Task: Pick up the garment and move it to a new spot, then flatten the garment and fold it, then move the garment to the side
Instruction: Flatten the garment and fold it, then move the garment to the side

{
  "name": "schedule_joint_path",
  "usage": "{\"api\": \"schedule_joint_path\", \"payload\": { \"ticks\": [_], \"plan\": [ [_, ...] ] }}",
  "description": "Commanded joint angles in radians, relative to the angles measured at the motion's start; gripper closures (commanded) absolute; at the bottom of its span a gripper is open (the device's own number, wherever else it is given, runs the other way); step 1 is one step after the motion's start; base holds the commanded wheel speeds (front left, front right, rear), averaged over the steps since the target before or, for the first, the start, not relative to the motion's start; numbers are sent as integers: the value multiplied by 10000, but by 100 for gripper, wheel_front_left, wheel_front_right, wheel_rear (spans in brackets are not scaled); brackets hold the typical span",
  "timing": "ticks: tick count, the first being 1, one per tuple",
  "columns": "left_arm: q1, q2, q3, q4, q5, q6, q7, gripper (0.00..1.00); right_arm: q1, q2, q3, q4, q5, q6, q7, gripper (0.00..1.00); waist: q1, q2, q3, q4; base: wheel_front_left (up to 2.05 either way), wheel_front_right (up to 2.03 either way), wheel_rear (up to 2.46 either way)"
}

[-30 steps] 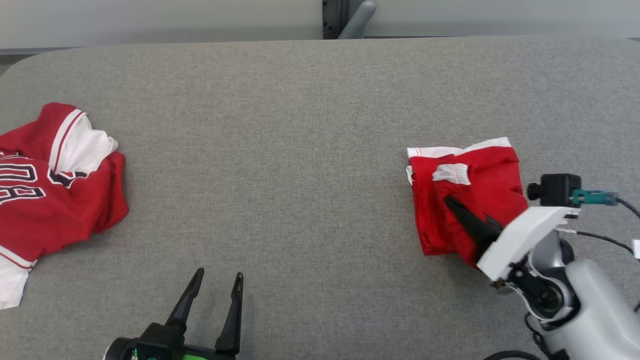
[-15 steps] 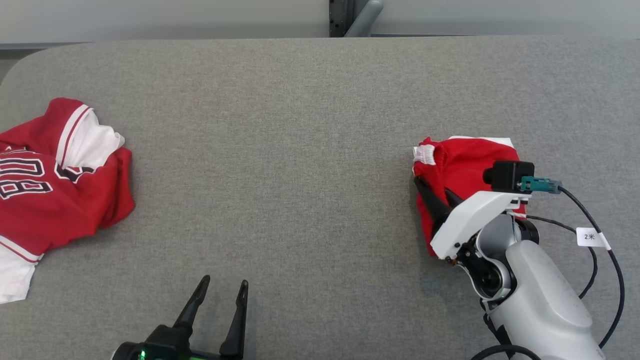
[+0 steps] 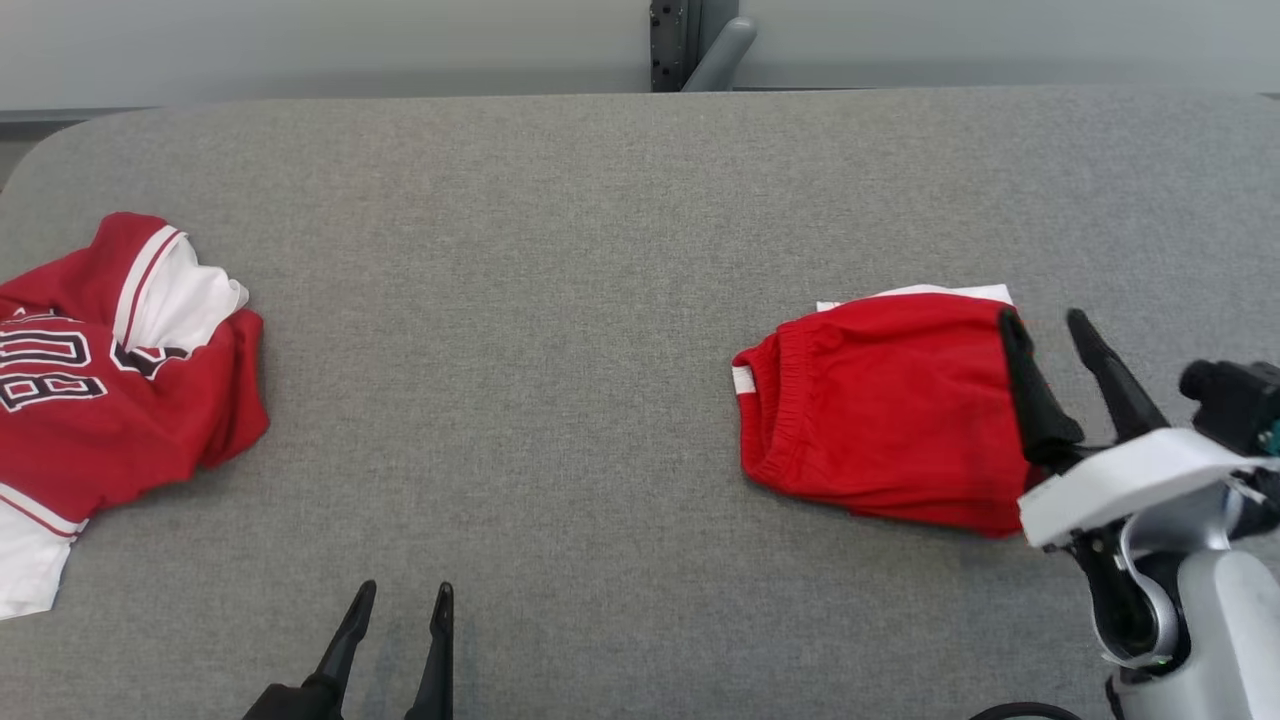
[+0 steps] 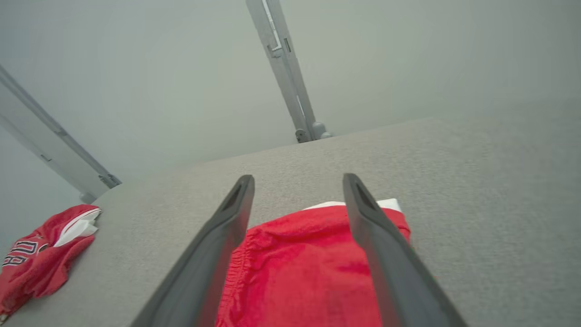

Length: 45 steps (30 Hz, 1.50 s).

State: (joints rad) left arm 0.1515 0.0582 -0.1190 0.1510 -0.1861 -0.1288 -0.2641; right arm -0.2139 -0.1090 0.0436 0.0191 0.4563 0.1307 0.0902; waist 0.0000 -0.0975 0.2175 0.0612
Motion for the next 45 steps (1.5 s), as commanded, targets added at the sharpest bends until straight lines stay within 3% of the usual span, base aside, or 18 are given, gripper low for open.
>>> {"api": "schedule_joint_path", "payload": {
  "ticks": [1, 5, 8, 11, 17, 38, 42, 45],
  "plan": [
    [171, -9, 74, -59, -87, 8, -3, 0, 444, 78, -472, -196, -136, 1, -150, 0, 0, 1, -60, -50, 0, 0, 0],
    [301, -50, 22, -101, -146, 2, -1, 0, 1273, -295, -1681, -194, -1846, -2, -965, 0, 0, 1, -240, -15, 0, 0, 0],
    [375, -58, 12, -214, -178, -3, -1, 0, 1938, -463, -2047, 179, -3307, 0, -2299, 0, 0, 1, -452, 65, 0, 0, 0],
    [415, -70, -37, -296, -120, -12, -1, 0, 2698, -165, -2724, 1064, -4569, -6, -3438, 0, 0, 1, -723, 164, 0, 0, 0],
    [286, -68, -11, -210, -69, -27, -1, 0, 3632, -155, -2701, 1087, -5360, -6, -3543, 0, 0, 1, -1158, 323, 0, 0, 0],
    [67, -70, 207, 87, -271, -37, -3, 0, 3728, 6, -1992, 552, -4987, -7, -3551, 0, 0, 1, -1552, 146, 0, 0, 0],
    [123, -69, 320, 75, -292, -37, -1, 0, 3563, 183, -1973, 914, -4289, -7, -3551, 0, 0, 1, -1478, 134, 0, 0, 0],
    [193, -70, 375, 33, -326, -33, -3, 0, 2960, -242, -1538, 1752, -3324, -10, -3488, 0, 0, 1, -1339, 92, 0, 0, 0]
  ]
}}
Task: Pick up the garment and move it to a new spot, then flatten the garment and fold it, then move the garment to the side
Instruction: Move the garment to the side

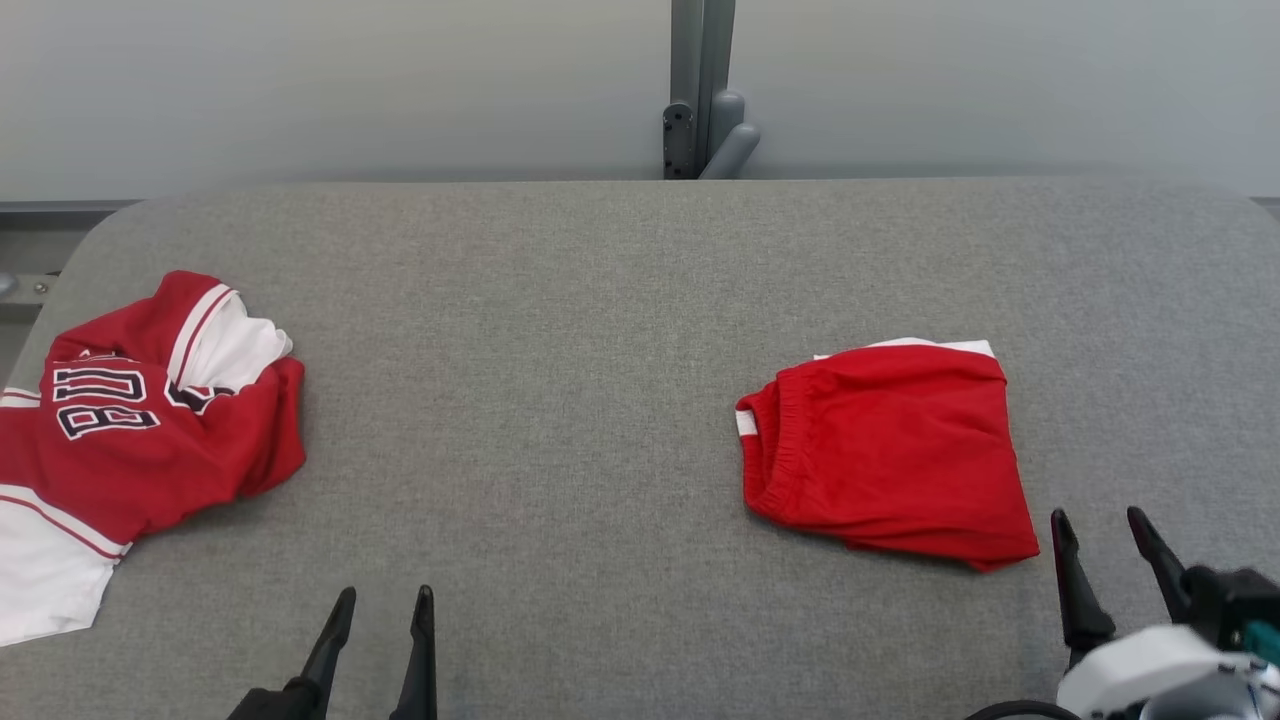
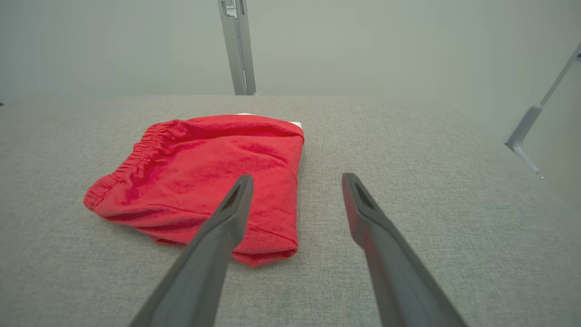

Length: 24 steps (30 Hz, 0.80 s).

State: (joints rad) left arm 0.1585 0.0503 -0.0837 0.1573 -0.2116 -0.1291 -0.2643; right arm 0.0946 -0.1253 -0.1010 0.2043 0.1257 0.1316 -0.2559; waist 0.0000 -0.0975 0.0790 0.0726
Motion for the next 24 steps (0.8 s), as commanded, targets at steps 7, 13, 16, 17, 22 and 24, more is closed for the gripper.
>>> {"api": "schedule_joint_path", "payload": {
  "ticks": [7, 13, 16, 17, 22, 24],
  "plan": [
    [-149, 10, -185, 168, 150, -32, 1, 0, -2306, -1573, 666, 952, 2806, -16, 3305, 0, 0, 1, 750, 97, 0, 0, 0],
    [-662, 108, -372, 261, 286, -33, 1, 0, -3896, -1930, 1045, 2078, 4046, -10, 5379, 0, 0, 1, 1515, 438, 0, 0, 0],
    [-826, 170, -328, 290, 256, -33, 1, 0, -4389, -1879, 1216, 2774, 4237, -10, 5677, 0, 0, 1, 1755, 549, 0, 0, 0],
    [-885, 176, -350, 295, 251, -33, 1, 0, -4504, -1814, 1242, 3025, 4303, -12, 5701, 0, 0, 1, 1807, 590, 0, 0, 0],
    [-1041, 176, -295, 255, 238, -34, 1, 0, -4974, -1481, 1464, 3850, 4913, -10, 5700, 0, 0, 1, 2051, 616, 0, 0, 0],
    [-1145, 147, -391, 227, 218, -34, -1, 0, -5138, -1435, 1648, 3931, 5218, -8, 5552, 100, 0, 1, 2134, 446, 0, 0, 0]
  ]
}}
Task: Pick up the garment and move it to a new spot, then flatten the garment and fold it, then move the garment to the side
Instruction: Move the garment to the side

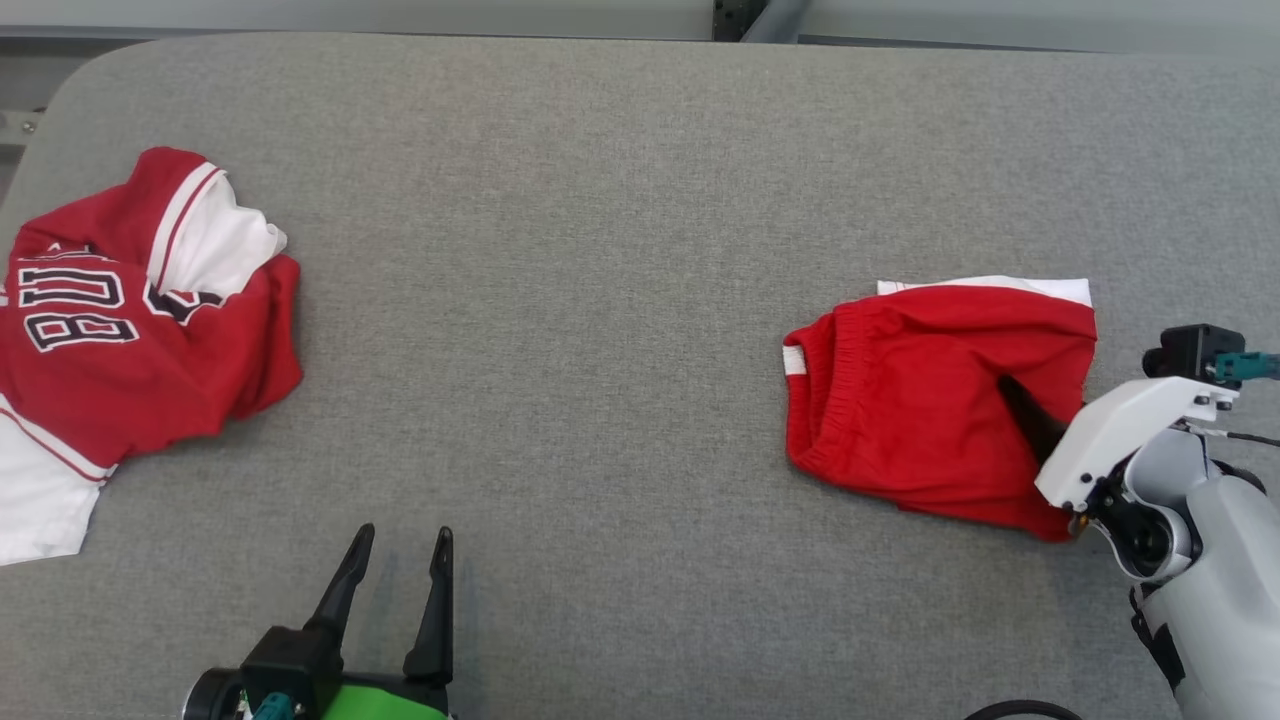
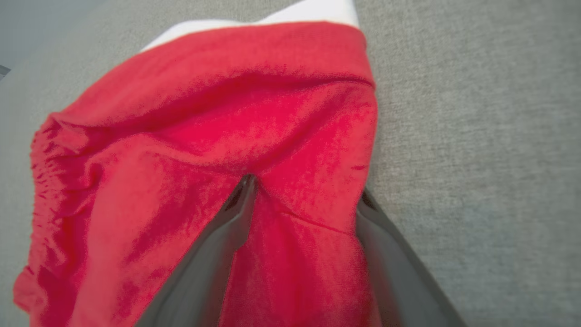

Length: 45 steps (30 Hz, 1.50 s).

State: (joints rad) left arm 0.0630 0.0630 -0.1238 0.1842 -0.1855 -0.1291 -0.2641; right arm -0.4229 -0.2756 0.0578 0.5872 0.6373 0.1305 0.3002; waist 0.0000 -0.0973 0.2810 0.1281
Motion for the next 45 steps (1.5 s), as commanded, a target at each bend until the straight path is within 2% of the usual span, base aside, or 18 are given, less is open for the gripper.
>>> {"api": "schedule_joint_path", "payload": {
  "ticks": [1, 4, 8, 11, 15, 21, 28, 33, 34, 35, 36, 43, 45],
  "plan": [
    [-245, 11, -48, -82, -51, -34, -1, 0, -48, 75, 140, 128, 257, 3, -56, 100, 0, -2, 163, -231, 0, 0, 0],
    [-384, -13, -234, -218, -81, -34, -1, 0, -347, -74, 409, 100, 596, 2, -103, 100, 0, -2, 356, -726, 0, 0, 0],
    [-629, -27, -303, -470, -147, -34, -1, 0, -851, -399, 817, 86, 541, -5, -209, 100, 0, -2, 739, -1710, 0, 0, 0],
    [-792, 48, -453, -674, -120, -34, -1, 0, -1433, -772, 1074, 266, 13, -5, -404, 100, 0, -2, 1202, -2463, 0, 0, 0],
    [-1151, 268, -691, -732, -91, -35, -1, 0, -2407, -1069, 1399, 717, -861, 0, -779, 100, 0, -2, 1852, -3094, 0, 0, 0],
    [-1587, 524, -1036, -808, -218, -35, -3, 0, -3659, -1592, 1086, 1576, -1719, -2, -1470, 100, 0, -2, 2635, -3134, 0, 0, 0],
    [-1293, 913, -607, -1079, -101, -34, -1, 0, -5041, -2461, 439, 2819, -2931, -2, -1685, 100, 0, -2, 3258, -2741, 0, 0, 0],
    [-1250, 904, -355, -1366, -78, -11, 10, 0, -5546, -2715, 214, 3317, -3598, -2, -1853, 100, 0, -2, 3400, -2459, 0, 0, 0],
    [-1347, 826, -343, -1471, -56, -10, 11, 0, -5676, -2781, 219, 3444, -3889, -2, -1980, 88, 0, -2, 3393, -2399, 0, 0, 0],
    [-1382, 773, -376, -1492, -57, -11, 11, 0, -5693, -2854, 229, 3474, -4069, -2, -2125, 19, 0, -2, 3348, -2376, 0, 0, 0],
    [-1405, 722, -425, -1511, -52, -11, 11, 0, -5711, -2995, 211, 3530, -4325, -3, -2268, 0, 0, -2, 3302, -2356, 0, 0, 0],
    [-1386, 417, -414, -1541, -110, -11, 5, 0, -5906, -3390, 175, 3495, -5760, -6, -3006, 0, 0, -2, 2729, -2335, 0, 0, 0],
    [-1294, 296, -375, -1497, -175, -11, 4, 0, -5873, -3250, 56, 3218, -5904, -5, -3361, 0, 0, -2, 2386, -2326, 0, 0, 0]
  ]
}}
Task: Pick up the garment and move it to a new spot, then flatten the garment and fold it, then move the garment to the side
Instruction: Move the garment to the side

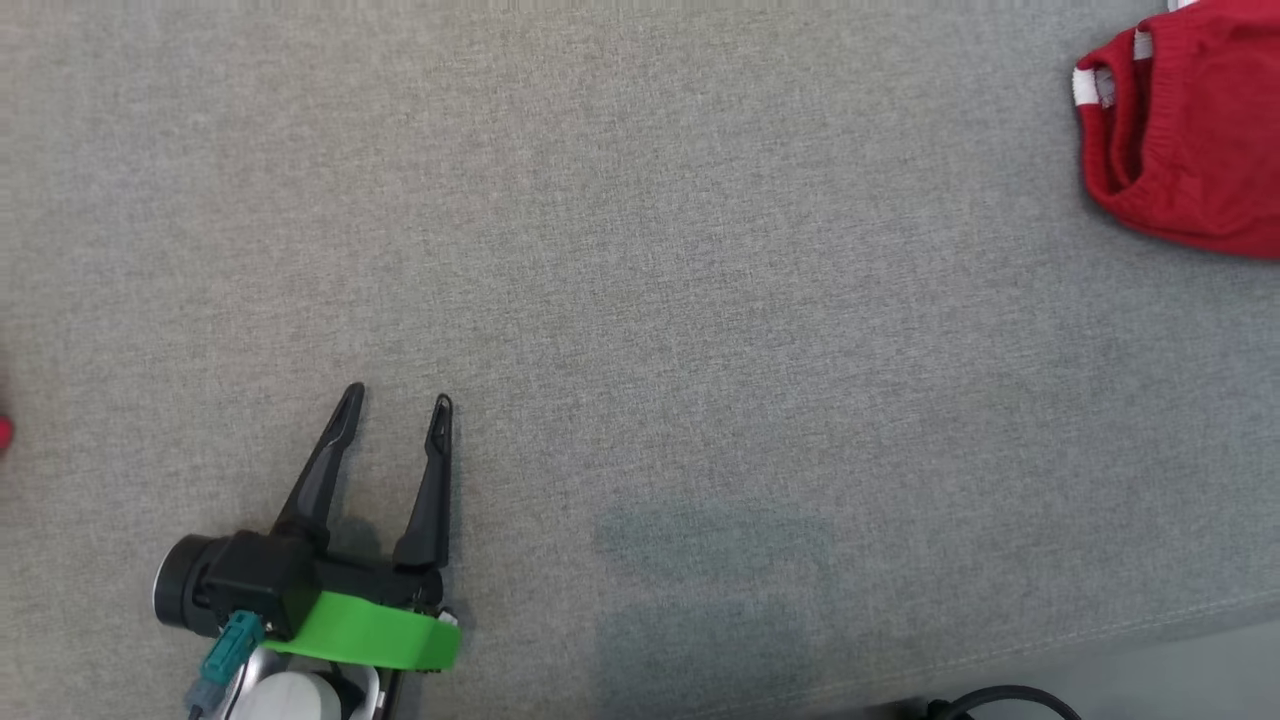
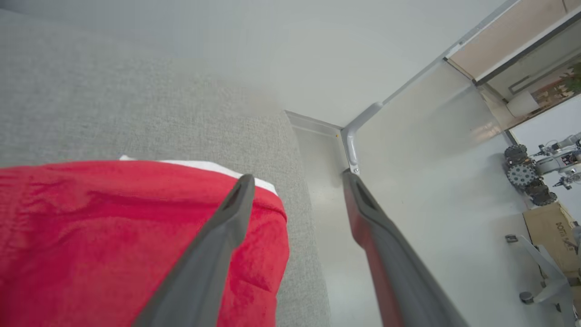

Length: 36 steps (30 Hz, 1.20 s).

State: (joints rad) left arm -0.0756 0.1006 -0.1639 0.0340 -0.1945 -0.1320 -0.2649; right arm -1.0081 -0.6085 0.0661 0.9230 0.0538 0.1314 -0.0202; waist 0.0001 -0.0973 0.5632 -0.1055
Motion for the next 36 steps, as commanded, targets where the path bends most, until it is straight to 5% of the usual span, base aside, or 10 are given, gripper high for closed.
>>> {"api": "schedule_joint_path", "payload": {
  "ticks": [1, 8, 16, 24, 31, 36],
  "plan": [
    [169, -127, 19, 61, -105, 17, 10, 0, 98, 183, -49, -292, -57, -16, -360, 0, -1, -1, -663, 46, 0, 0, 0],
    [1132, -461, 140, 355, -384, 132, 8, 0, 2298, 636, 491, -2473, 922, -16, -1160, 0, -1, -1, -2896, 720, 0, 0, 0],
    [2039, -493, 450, 471, -505, 379, 8, 0, 5967, 1037, 151, -5192, 1464, -14, -1690, 0, -1, -1, -4205, 1557, 0, 0, 0],
    [2378, -488, 986, 922, -297, 273, 8, 0, 9697, 3008, -667, -6834, 925, -14, -2411, 0, -1, -1, -4728, 2148, 0, 0, 0],
    [1959, -489, 1290, 1421, -98, 105, 7, 0, 11168, 4477, -742, -7828, -593, -16, -2442, 0, -1, -1, -4975, 2259, 0, 0, 0],
    [1598, -488, 1427, 1686, -10, 52, 8, 0, 11546, 4952, -961, -8055, -940, -14, -2444, 0, -1, -1, -5071, 2201, 0, 0, 0]
  ]
}}
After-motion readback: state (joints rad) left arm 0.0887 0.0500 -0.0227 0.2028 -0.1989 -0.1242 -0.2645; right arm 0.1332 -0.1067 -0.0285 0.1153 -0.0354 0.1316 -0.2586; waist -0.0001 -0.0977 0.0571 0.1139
